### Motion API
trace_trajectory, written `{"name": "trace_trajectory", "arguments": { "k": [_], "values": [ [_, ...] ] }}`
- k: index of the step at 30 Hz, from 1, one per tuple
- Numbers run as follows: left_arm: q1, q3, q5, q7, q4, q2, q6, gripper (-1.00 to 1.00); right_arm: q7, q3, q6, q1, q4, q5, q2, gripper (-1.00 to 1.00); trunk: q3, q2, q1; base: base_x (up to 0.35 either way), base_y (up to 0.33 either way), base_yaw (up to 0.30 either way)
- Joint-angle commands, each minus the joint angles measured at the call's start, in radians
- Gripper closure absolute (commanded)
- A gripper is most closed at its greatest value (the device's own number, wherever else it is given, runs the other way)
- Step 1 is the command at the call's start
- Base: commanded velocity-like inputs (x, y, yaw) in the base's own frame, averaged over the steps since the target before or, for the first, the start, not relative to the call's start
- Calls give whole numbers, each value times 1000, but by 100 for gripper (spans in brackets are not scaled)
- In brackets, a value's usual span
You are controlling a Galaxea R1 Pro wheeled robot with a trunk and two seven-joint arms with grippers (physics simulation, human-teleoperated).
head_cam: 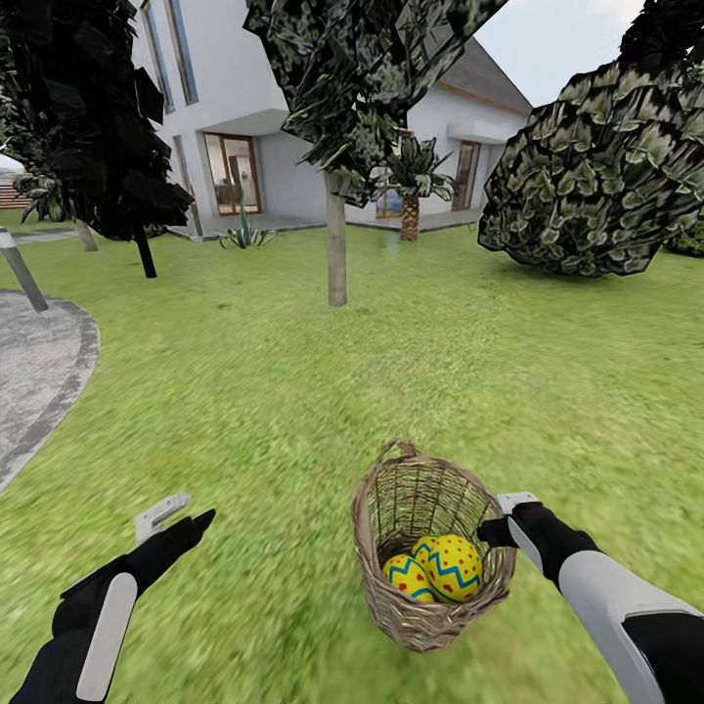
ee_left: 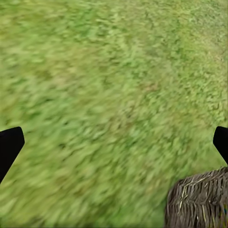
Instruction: Take the three Easter eggs out of the wicker basket on the lawn in the garden, then place them on the lawn next to a single tree (choose any tree) so that all three eggs are next to the same tree and none are left in the basket.
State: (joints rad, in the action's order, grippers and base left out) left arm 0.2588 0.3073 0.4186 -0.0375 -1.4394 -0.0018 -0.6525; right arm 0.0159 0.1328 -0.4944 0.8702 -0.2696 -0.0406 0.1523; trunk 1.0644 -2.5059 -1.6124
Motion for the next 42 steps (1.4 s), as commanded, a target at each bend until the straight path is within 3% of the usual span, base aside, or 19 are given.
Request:
{"name": "trace_trajectory", "arguments": {
  "k": [1,2,30,42],
  "values": [
    [1,1,9,-4,-1,0,-6,-100,2,8,-6,0,-2,-4,1,-100,1,0,0,0,0,0],
    [1,1,9,-4,-1,0,-6,-100,2,8,-6,0,-2,-4,1,100,1,0,0,0,0,0],
    [1,2,6,-4,-1,0,-6,-100,-1,7,-6,0,-3,-4,3,100,1,0,0,0,0,0],
    [1,3,6,-5,-1,0,-4,-100,-1,7,-6,0,-3,-4,2,100,-45,2,6,39,0,0]
  ]
}}
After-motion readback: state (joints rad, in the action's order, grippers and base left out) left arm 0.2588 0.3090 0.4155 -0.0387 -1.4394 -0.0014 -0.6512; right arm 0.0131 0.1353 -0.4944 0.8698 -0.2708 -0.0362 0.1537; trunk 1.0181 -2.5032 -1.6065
